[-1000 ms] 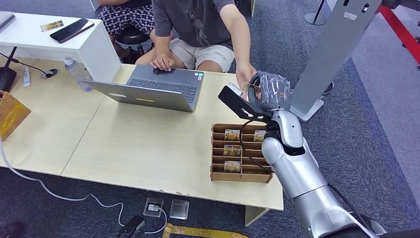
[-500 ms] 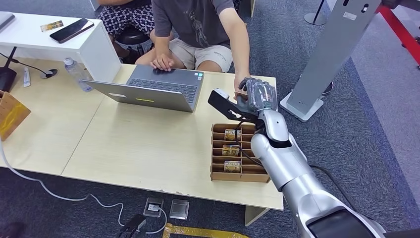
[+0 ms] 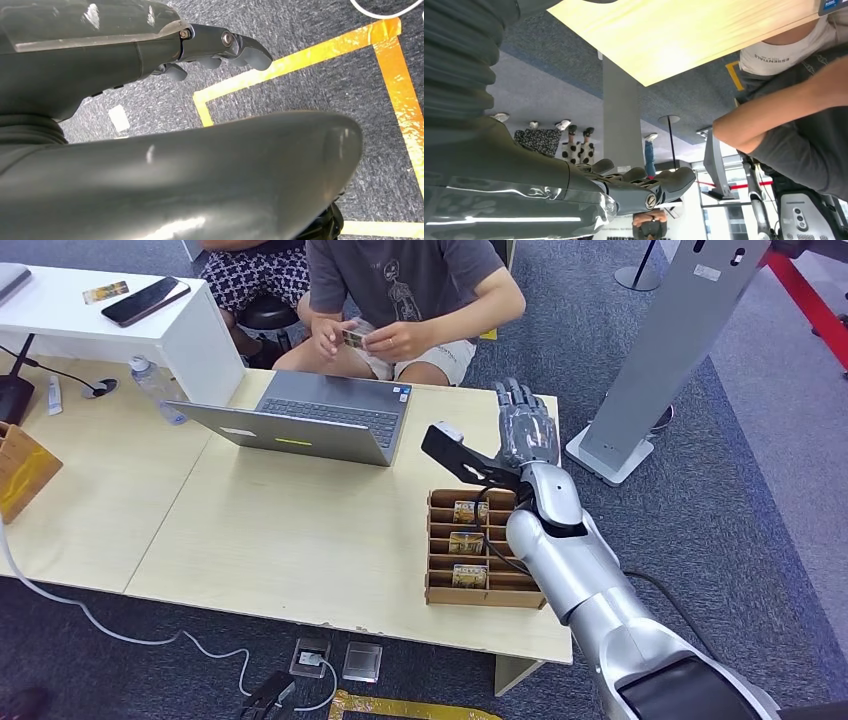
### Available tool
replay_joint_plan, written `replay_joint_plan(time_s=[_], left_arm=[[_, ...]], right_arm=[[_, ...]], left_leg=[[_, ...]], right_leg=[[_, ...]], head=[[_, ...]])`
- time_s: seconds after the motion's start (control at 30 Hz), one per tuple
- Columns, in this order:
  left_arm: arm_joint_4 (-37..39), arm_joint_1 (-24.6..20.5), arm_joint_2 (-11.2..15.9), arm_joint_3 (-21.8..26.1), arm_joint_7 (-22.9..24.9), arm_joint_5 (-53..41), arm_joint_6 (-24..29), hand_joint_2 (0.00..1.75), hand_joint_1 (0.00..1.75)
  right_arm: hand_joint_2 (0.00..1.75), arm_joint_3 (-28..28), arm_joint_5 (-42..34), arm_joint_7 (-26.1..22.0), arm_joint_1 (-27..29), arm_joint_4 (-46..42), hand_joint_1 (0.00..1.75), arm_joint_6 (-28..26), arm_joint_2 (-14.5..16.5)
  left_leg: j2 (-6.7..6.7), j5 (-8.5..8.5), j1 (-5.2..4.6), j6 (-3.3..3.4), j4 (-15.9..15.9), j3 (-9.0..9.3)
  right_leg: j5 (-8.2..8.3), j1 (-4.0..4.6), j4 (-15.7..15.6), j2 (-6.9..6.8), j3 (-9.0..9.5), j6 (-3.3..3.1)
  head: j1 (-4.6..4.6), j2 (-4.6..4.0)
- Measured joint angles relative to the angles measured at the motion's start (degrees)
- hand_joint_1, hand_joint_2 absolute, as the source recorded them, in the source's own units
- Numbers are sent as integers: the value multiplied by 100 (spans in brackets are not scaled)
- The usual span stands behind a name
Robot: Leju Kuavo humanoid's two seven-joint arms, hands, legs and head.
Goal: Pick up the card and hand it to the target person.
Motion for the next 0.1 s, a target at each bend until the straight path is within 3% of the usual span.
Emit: replay_joint_plan(time_s=[0.1], left_arm=[[0,-1,0,0,13,-4,11,0,0]], right_arm=[[175,1,1,5,0,17,0,-1,-2]], left_leg=[[0,0,0,0,0,0]], right_leg=[[0,0,0,0,0,0]], head=[[-1,0]])
